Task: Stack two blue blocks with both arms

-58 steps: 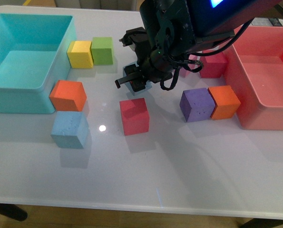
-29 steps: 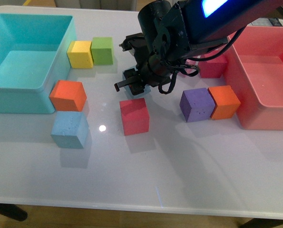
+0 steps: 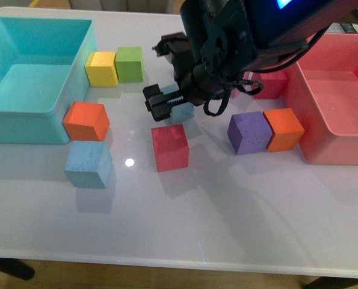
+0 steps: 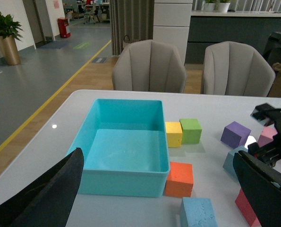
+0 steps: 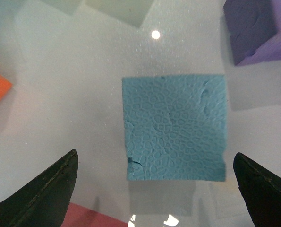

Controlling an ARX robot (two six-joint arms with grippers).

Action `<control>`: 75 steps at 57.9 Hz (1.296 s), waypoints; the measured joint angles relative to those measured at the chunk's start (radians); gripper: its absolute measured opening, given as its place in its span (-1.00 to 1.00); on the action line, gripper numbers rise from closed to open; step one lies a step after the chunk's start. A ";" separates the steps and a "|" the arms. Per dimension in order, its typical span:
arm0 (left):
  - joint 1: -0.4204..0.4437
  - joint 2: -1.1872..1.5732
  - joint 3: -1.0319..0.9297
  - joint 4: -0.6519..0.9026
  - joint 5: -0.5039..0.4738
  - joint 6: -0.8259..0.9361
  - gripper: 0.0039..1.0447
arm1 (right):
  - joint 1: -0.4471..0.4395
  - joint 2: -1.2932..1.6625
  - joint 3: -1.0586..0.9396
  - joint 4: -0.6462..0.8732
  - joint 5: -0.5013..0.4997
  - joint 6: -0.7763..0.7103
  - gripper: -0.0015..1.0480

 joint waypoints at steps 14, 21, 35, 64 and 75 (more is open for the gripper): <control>0.000 0.000 0.000 0.000 0.000 0.000 0.84 | -0.006 -0.341 -0.355 0.216 -0.006 0.031 0.83; 0.000 0.000 0.000 0.000 0.000 0.000 0.84 | -0.019 -0.552 -0.554 0.282 0.001 0.047 0.83; 0.000 0.000 0.000 0.000 0.000 0.000 0.84 | -0.111 -1.048 -1.048 0.731 0.368 0.069 0.30; 0.000 0.000 0.000 0.000 0.000 0.000 0.84 | -0.319 -1.475 -1.439 0.715 0.190 0.074 -0.96; 0.000 0.000 0.000 0.000 0.000 0.000 0.84 | -0.364 -1.592 -1.498 0.655 0.146 0.075 -0.96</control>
